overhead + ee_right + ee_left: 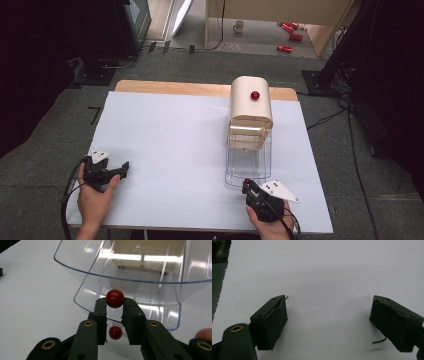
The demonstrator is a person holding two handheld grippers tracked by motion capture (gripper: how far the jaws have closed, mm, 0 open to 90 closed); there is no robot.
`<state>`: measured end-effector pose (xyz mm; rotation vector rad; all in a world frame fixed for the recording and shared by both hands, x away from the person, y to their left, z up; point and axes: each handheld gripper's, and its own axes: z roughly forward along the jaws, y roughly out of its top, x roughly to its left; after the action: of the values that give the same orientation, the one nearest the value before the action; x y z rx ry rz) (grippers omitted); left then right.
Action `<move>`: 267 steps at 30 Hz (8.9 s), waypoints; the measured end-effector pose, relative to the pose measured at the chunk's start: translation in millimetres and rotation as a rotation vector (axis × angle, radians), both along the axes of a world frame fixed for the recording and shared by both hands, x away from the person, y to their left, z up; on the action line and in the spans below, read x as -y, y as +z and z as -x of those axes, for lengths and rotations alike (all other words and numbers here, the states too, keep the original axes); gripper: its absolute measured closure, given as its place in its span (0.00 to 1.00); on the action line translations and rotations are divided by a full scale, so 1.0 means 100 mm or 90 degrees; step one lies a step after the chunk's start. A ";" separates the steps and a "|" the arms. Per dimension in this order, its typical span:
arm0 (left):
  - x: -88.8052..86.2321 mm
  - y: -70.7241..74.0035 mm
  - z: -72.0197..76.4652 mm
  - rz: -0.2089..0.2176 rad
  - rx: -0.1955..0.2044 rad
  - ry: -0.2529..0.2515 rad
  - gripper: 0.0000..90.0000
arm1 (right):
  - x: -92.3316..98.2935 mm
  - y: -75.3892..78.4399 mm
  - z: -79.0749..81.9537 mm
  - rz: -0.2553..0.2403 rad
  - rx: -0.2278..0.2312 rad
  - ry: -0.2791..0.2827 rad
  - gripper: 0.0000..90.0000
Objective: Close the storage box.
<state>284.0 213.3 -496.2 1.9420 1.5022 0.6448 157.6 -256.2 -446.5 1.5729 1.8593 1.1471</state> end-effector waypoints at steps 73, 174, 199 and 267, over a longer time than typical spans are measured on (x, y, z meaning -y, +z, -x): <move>0.00 0.00 0.00 0.000 0.001 0.001 0.16 | 0.07 0.44 -0.99 0.024 0.043 -0.030 0.84; 0.00 0.00 0.00 0.000 0.001 0.000 0.16 | -0.12 -0.46 0.11 -0.004 -0.033 -0.067 0.83; 0.00 0.00 0.00 0.000 0.001 0.000 0.16 | -0.04 -0.23 -0.04 -0.014 -0.021 -0.054 0.83; 0.00 0.00 0.00 0.000 0.001 0.000 0.16 | 0.01 -0.23 -1.03 0.007 -0.022 -0.073 0.83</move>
<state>283.9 213.3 -496.3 1.9411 1.5015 0.6456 260.4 -257.5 -469.4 1.6800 1.7686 1.0634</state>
